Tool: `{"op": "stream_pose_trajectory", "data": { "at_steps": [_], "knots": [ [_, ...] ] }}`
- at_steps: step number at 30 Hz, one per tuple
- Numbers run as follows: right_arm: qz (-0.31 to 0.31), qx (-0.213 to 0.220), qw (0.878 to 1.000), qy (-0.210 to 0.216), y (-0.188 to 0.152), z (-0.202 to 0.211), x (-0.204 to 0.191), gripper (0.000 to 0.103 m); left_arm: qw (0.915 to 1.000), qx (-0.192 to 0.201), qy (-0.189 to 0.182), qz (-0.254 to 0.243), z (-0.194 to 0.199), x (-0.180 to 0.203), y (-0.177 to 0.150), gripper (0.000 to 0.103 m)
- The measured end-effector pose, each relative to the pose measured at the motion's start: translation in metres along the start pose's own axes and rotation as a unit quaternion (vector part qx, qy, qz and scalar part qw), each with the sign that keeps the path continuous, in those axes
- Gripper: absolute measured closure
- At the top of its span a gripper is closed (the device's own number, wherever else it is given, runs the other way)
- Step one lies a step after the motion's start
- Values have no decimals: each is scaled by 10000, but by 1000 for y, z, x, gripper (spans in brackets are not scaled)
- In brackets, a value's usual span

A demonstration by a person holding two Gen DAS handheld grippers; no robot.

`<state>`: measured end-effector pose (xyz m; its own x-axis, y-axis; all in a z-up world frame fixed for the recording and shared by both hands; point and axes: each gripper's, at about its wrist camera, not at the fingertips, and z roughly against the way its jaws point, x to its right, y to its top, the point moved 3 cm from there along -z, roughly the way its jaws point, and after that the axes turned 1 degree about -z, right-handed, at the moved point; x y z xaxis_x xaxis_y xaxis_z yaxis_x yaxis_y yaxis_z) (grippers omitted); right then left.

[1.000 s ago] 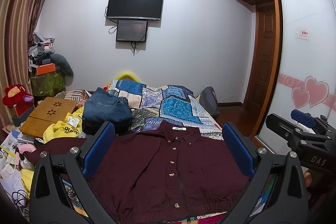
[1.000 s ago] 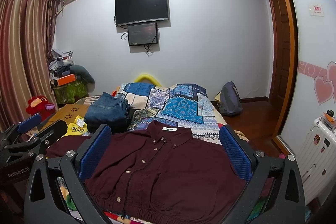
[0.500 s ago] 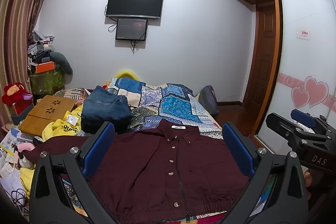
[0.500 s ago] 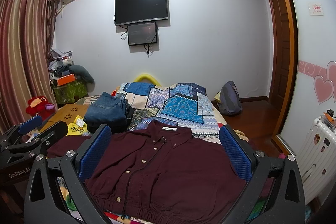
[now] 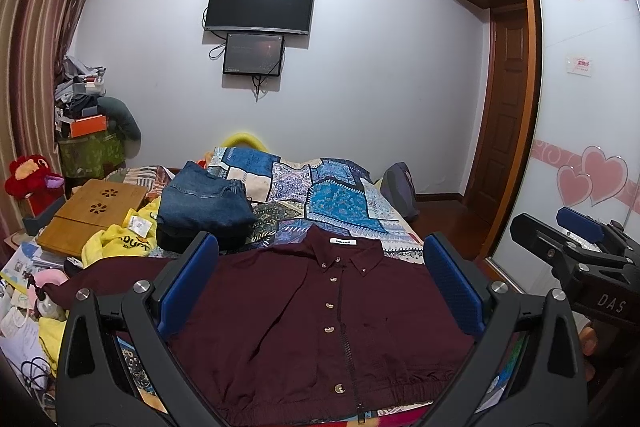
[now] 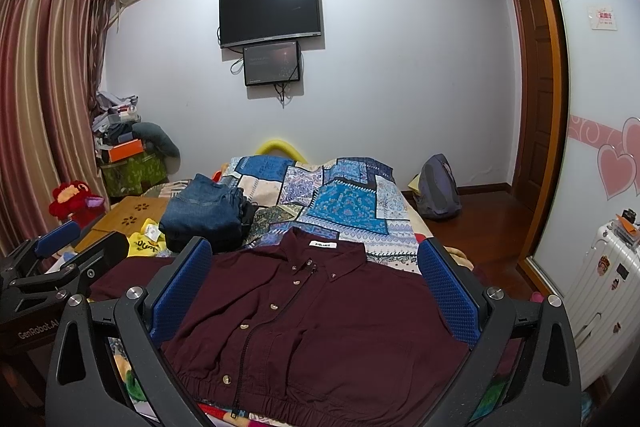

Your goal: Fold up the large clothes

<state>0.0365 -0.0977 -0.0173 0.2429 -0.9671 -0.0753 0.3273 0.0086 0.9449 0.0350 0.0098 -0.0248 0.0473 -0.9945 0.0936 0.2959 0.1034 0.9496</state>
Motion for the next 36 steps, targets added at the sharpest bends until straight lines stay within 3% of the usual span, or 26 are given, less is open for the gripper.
{"op": "stream_pose_trajectory", "data": {
  "at_steps": [15, 21, 29, 36],
  "knots": [
    [143, -77, 9999, -51, 2, -11, -3, 1, 9999, -92, 72, 113, -10, -8, -2, 0],
    [215, -79, 9996, -187, 4, -26, -3, 1, 9994, -62, 339, 94, -19, -28, 0, 0],
    [217, -545, 9980, -248, -7, -71, -1, 1, 9914, -407, 1084, 612, -50, -110, -5, 0],
    [317, -1124, 9927, -301, -23, -113, 3, 1, 9648, -1057, 1859, 1532, -95, -218, -39, 0]
  ]
}}
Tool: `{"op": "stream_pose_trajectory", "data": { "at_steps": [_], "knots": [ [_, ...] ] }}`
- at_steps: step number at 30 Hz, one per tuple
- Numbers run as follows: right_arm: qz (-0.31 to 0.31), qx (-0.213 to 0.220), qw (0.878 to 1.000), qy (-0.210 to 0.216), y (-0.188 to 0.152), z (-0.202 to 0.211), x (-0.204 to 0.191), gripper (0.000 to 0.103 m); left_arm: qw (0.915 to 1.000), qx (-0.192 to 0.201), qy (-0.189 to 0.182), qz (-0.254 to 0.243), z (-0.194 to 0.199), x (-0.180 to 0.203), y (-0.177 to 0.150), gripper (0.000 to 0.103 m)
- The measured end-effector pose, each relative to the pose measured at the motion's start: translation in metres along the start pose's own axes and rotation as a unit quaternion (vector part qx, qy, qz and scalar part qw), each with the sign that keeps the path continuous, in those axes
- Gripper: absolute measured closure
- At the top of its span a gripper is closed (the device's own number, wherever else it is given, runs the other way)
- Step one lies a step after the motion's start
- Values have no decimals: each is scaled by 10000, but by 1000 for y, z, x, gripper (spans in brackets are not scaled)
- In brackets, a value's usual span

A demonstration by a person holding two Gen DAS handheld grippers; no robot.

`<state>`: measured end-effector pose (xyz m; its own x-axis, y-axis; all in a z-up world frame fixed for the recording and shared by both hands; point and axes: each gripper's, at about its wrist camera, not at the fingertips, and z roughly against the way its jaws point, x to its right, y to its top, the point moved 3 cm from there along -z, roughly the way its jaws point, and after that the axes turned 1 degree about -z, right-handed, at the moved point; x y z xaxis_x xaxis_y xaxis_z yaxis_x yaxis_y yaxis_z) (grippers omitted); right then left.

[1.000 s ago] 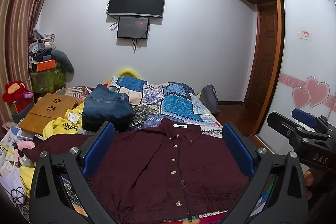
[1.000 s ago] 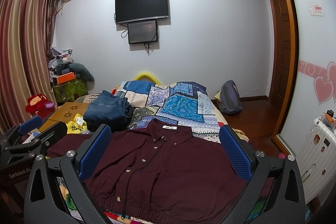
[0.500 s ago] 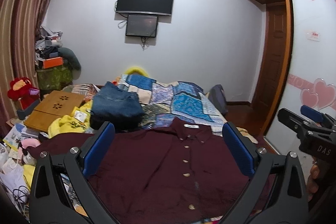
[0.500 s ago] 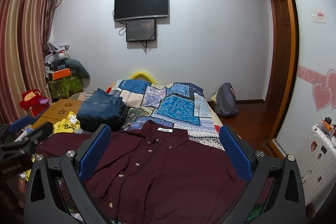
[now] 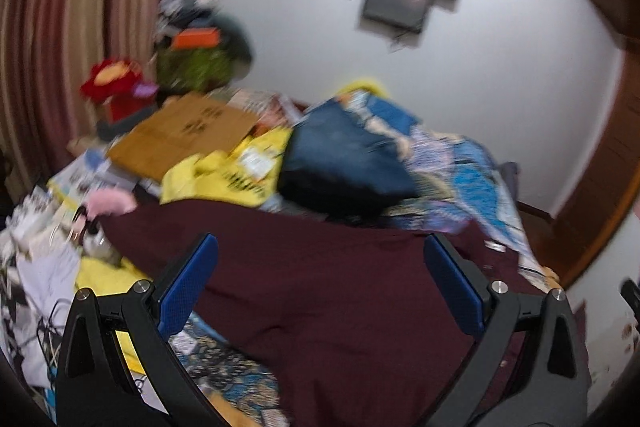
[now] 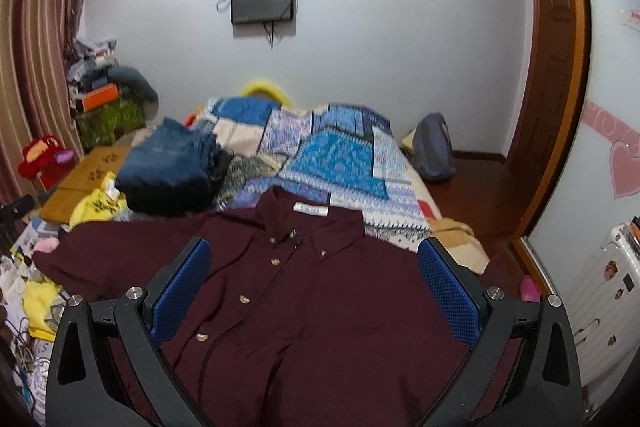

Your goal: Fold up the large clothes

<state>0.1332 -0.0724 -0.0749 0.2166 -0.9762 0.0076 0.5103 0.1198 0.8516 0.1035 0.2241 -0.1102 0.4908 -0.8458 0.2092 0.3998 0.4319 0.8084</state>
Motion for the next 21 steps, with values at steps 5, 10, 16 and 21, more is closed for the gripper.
{"op": "stream_pose_trajectory", "data": {
  "at_steps": [5, 10, 16, 21],
  "knots": [
    [-14, -567, 9984, -55, -11, -32, 7, 1, 9949, -717, 198, 688, -59, -67, -12, 0],
    [-123, -991, 9949, -144, -17, -58, 15, 1, 9826, -1329, 360, 1246, -104, -131, -35, 0],
    [-285, -1298, 9911, -126, -19, -79, 17, 1, 9593, -1764, 130, 2202, -143, -196, -57, 1],
    [-221, -1430, 9893, -175, -20, -90, 14, 1, 9396, -1937, 202, 2814, -178, -245, -66, 3]
  ]
}}
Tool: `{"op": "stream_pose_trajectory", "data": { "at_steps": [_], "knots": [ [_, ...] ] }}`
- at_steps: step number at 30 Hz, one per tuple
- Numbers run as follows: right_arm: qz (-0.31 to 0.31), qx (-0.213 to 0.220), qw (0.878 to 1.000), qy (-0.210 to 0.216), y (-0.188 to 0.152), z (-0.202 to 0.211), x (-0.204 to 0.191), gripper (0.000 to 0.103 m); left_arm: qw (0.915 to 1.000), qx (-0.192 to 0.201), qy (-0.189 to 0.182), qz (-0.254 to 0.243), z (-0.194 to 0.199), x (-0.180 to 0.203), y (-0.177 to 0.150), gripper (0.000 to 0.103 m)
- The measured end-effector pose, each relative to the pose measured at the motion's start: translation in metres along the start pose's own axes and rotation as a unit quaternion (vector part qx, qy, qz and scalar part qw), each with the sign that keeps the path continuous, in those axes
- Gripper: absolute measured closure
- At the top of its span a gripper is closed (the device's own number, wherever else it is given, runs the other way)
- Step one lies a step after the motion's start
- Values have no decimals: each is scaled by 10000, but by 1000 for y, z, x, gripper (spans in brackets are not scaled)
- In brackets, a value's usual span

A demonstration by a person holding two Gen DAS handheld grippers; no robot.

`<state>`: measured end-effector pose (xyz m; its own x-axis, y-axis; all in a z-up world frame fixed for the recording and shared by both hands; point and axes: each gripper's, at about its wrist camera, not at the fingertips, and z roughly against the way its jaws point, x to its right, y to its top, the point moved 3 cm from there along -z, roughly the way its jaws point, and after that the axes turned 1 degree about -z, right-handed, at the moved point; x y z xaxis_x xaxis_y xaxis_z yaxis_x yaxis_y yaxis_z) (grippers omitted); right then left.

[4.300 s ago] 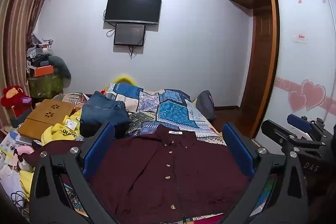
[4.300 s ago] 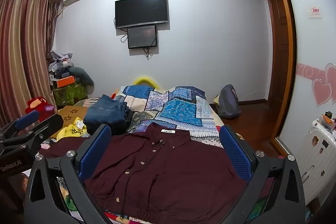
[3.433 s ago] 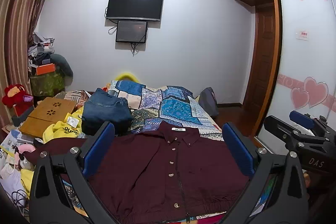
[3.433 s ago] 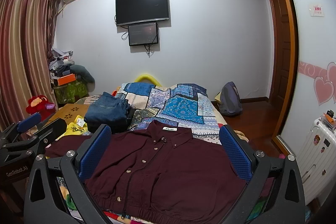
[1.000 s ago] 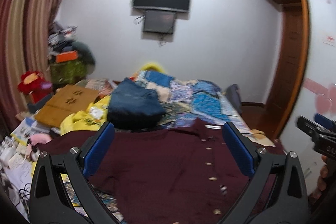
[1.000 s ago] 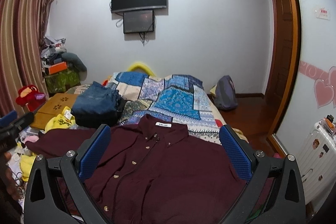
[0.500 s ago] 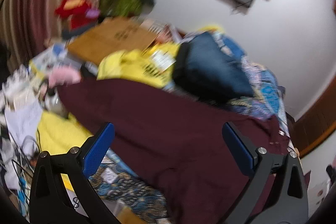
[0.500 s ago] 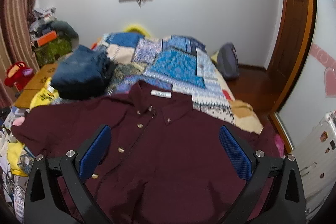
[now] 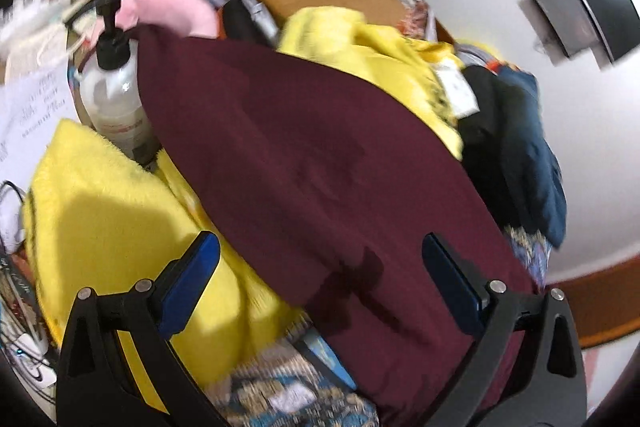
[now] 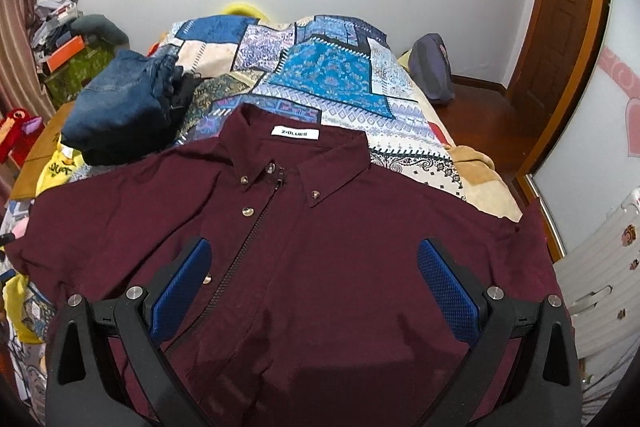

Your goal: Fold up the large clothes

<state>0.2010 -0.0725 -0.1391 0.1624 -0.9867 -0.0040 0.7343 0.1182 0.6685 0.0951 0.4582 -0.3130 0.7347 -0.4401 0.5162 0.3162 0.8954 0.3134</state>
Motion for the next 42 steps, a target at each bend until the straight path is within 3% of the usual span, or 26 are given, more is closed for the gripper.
{"op": "stream_pose_trajectory", "data": {
  "at_steps": [4, 7, 9, 12, 15, 21, 26, 34, 42],
  "knots": [
    [60, -47, 10000, -61, 1, -4, -3, 1, 9993, 13, 260, 262, -22, -20, 18, 15],
    [99, -50, 9999, -95, 2, -3, -4, 1, 9986, 169, 443, 252, -26, -21, 25, 31],
    [124, -31, 9998, -126, 3, -2, -5, 1, 9963, 308, 802, 29, -24, -17, 31, 52],
    [142, 7, 9998, -161, 5, 1, -6, 1, 9906, 491, 1243, -288, -17, -7, 34, 74],
    [180, 41, 9997, -167, 5, 4, -6, 1, 9869, 732, 1322, -573, 0, 7, 36, 91],
    [197, 190, 9995, -148, 6, 16, -3, 1, 9823, 1262, 904, -1049, 46, 54, 43, 97],
    [172, 369, 9991, -81, 10, 29, 4, 1, 9722, 1705, 179, -1593, 99, 122, 35, 99],
    [178, 569, 9982, -5, 11, 39, 17, 1, 9341, 2003, -1004, -2781, 159, 257, -26, 100],
    [136, 667, 9977, 20, 2, 49, 33, 1, 8872, 1491, -1568, -4075, 143, 361, -142, 100]
  ]
}}
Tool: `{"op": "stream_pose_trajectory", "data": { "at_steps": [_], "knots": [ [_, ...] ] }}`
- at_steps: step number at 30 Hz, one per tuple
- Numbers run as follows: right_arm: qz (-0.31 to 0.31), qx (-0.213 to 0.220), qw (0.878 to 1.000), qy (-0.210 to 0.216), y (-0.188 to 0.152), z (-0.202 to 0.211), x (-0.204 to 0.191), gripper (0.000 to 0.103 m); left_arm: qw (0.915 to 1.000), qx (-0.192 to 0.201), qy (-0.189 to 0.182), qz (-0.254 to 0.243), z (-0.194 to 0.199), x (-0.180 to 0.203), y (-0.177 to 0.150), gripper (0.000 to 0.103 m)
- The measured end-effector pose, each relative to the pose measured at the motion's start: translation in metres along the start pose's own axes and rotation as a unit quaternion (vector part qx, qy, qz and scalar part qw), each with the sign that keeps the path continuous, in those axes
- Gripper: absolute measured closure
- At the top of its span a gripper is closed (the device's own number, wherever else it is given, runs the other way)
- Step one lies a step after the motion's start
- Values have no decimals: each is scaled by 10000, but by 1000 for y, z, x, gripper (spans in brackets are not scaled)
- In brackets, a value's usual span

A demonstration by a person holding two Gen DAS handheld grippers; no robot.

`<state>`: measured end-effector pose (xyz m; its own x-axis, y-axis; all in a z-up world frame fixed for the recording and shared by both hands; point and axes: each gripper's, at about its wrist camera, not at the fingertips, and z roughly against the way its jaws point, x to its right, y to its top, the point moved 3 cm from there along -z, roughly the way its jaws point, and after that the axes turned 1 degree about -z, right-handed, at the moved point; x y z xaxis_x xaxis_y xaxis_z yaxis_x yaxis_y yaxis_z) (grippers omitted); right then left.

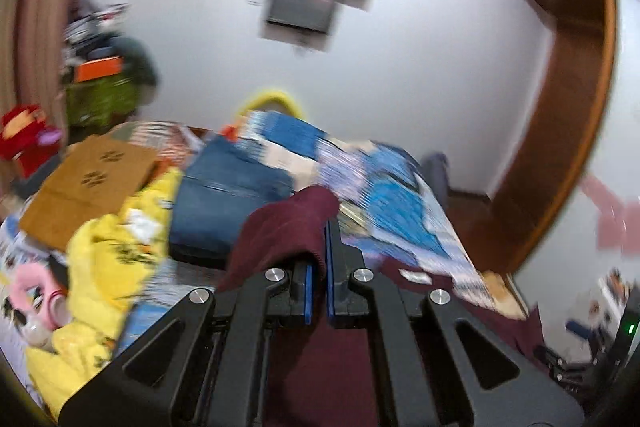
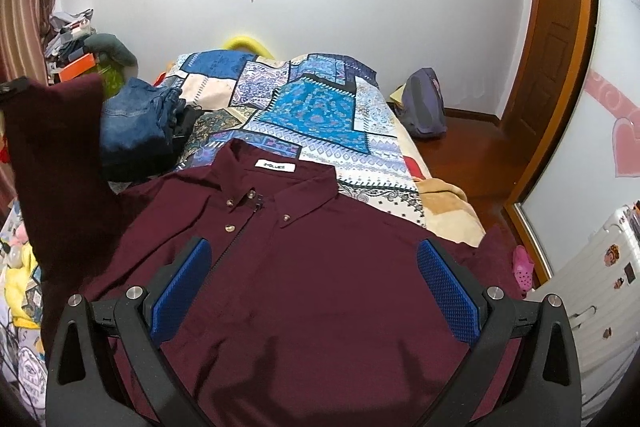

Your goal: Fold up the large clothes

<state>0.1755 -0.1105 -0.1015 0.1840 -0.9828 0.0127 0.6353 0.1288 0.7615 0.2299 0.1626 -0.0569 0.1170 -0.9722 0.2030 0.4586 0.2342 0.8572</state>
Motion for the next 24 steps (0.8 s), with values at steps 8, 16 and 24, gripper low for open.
{"op": "stream_pose_trajectory", "data": {
  "at_steps": [8, 16, 24],
  "knots": [
    [-117, -65, 9999, -51, -15, 7, 23, 1, 9873, -1277, -764, -552, -65, 104, -84, 99],
    [-157, -195, 9995, -169, -29, 11, 40, 1, 9612, -2324, -1080, -1022, -84, 155, -162, 97],
    [-9, -259, 9995, -195, -31, 13, 32, 1, 9496, -2494, -1241, -1434, -51, 165, -180, 58]
  ]
}}
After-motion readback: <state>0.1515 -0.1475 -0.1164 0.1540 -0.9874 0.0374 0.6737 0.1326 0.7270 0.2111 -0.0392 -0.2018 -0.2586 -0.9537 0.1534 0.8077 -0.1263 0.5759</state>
